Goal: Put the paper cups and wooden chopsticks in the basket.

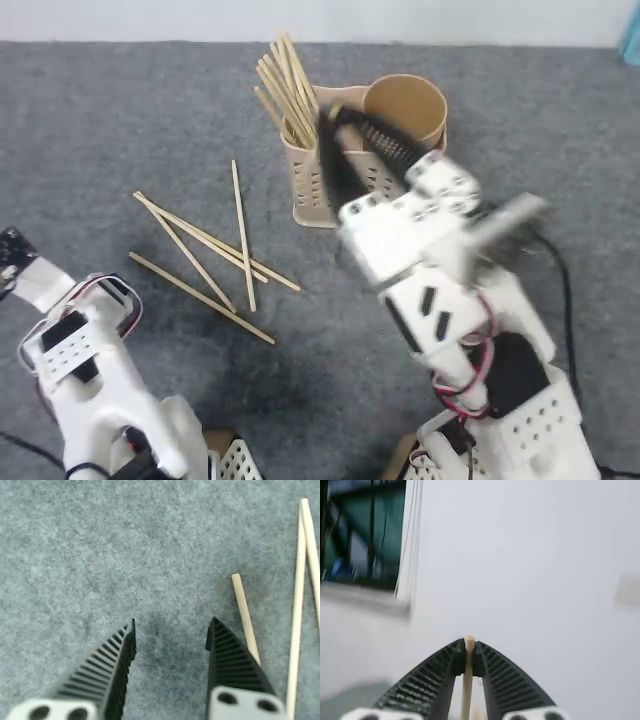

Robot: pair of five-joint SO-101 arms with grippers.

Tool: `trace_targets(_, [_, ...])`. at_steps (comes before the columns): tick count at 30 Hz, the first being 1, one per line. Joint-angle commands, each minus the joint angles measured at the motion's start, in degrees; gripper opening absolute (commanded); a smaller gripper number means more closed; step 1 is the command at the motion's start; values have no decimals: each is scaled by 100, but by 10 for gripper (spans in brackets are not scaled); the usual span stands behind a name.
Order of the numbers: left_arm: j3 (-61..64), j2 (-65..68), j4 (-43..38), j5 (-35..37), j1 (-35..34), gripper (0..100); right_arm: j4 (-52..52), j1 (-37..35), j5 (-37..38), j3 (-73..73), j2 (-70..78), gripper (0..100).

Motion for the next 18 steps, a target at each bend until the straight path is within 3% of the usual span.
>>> trace_targets(1, [-92, -185, -132, 9, 35, 220, -409, 470, 149, -1187, 769, 9])
trace_targets(9, [-92, -185, -132, 9, 35, 220, 303, 989, 141, -2831, 2747, 9])
trace_targets(18, [-92, -185, -132, 9, 35, 220, 884, 989, 123, -2136, 3776, 9])
